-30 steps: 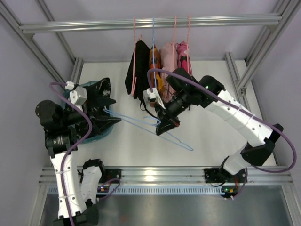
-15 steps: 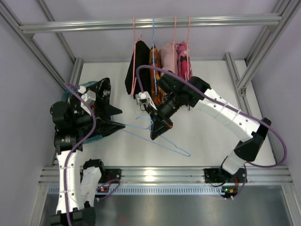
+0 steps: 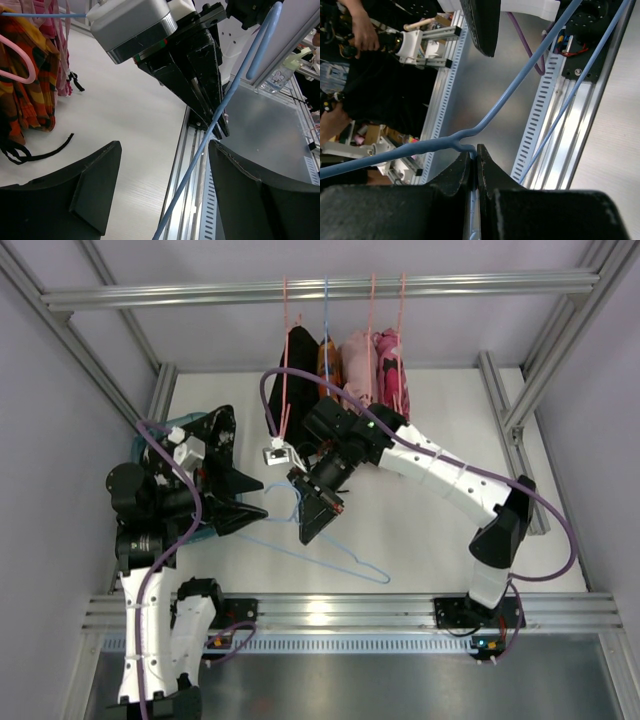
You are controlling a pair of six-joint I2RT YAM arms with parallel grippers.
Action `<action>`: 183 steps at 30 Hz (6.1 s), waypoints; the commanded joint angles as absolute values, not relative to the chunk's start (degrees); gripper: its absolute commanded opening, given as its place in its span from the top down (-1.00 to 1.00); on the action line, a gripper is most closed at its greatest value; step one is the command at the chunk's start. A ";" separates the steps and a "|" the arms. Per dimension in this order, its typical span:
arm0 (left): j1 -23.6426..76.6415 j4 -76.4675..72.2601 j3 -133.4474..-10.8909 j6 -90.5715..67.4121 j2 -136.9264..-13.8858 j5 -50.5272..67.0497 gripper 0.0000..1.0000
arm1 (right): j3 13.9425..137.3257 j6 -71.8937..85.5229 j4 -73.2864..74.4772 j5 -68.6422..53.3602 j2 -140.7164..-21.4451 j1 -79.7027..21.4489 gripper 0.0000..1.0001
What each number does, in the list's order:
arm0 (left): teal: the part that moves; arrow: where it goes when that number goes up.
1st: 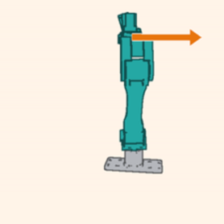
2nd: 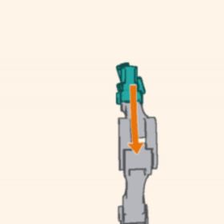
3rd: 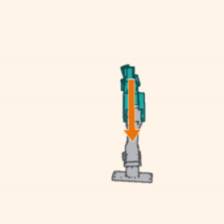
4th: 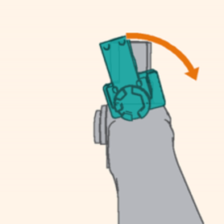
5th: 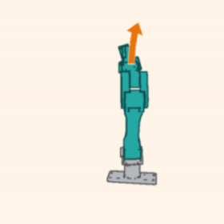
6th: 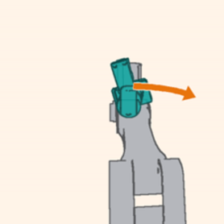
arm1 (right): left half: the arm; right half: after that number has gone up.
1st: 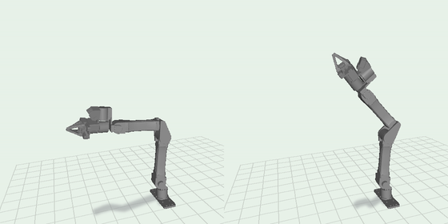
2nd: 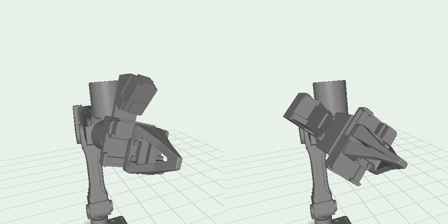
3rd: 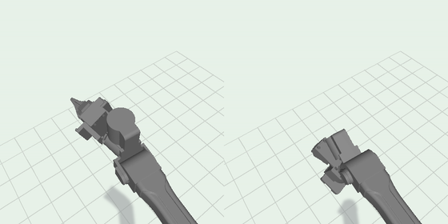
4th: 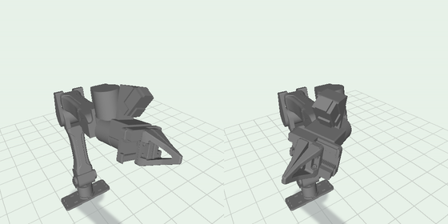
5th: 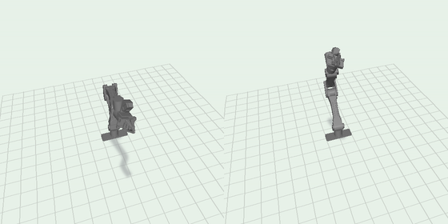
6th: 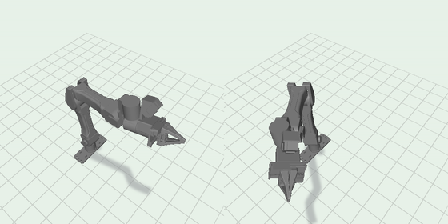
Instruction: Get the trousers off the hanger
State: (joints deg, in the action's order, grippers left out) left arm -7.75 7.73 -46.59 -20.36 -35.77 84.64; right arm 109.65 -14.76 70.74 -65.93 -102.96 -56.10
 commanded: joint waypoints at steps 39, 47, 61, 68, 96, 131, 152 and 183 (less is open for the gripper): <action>-8.09 4.04 -49.04 -29.27 -27.16 95.28 1.00 | 105.92 8.09 51.24 -69.44 -95.46 -55.73 -0.07; -8.53 4.22 -49.83 -27.51 -29.44 93.34 1.00 | 96.43 0.80 55.28 -58.81 -84.47 -50.89 -0.54; -8.44 4.48 -51.15 -28.39 -31.11 90.71 1.00 | 85.96 -5.09 56.07 -48.08 -78.05 -49.48 -0.38; -8.52 4.48 -50.80 -28.83 -31.46 88.51 1.00 | 88.15 -7.29 58.18 -50.27 -79.89 -49.48 0.08; -8.35 4.40 -65.11 -44.72 -29.08 48.71 -0.93 | 77.08 -10.20 56.07 -45.62 -59.79 -44.22 1.00; -8.35 16.52 -59.94 -21.27 -33.75 35.51 -0.97 | 85.70 -2.64 73.29 -13.80 -21.79 13.79 1.00; -8.35 18.01 -60.64 -20.13 -40.42 37.79 -0.97 | 89.28 -7.73 62.23 -15.99 -52.63 16.17 1.00; -8.35 40.42 -68.99 -1.50 -51.68 30.41 -0.97 | 95.64 -7.56 49.93 -16.70 -75.94 19.33 1.00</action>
